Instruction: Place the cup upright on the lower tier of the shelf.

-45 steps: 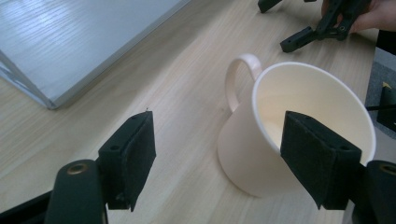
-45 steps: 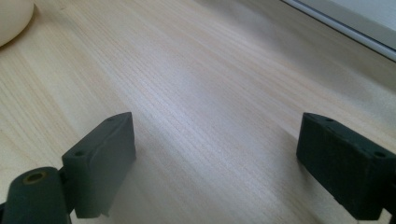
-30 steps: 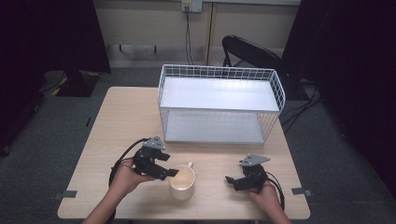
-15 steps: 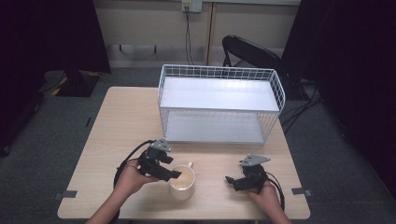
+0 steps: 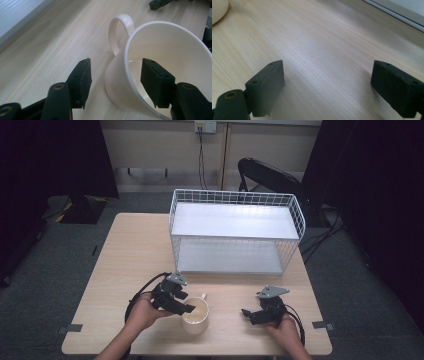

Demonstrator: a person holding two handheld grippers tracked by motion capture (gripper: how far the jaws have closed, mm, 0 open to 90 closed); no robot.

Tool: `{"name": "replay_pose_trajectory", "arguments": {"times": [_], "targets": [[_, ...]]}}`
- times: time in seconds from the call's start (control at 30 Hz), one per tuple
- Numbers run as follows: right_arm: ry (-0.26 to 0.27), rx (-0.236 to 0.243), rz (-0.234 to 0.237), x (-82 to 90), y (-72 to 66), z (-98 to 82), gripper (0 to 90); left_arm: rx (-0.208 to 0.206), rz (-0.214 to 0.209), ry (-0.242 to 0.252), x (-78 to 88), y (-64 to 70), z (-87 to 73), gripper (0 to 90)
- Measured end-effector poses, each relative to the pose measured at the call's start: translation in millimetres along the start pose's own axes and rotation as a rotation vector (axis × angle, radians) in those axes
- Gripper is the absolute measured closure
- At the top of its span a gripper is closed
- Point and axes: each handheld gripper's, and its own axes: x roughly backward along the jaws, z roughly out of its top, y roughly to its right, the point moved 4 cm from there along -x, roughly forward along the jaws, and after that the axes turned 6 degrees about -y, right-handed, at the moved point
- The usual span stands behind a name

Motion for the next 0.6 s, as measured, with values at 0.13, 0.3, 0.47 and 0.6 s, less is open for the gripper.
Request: {"name": "replay_pose_trajectory", "arguments": {"times": [0.13,0.3,0.47,0.6], "targets": [[0.000,0.000,0.000,0.0,0.0,0.0,11.1,-0.007,0.007,-0.018,-3.2,0.5,-1.0,45.7],[0.000,0.000,0.000,0.0,0.0,0.0,11.1,-0.005,0.003,-0.014,-5.3,1.5,-1.1,50.6],[0.000,0.000,0.000,0.0,0.0,0.0,11.1,-0.015,0.015,-0.058,-13.3,3.5,-4.1,55.6],[0.000,0.000,0.000,0.0,0.0,-0.1,11.1,-0.009,0.014,-0.050,-13.1,4.4,-3.8,60.9]]}}
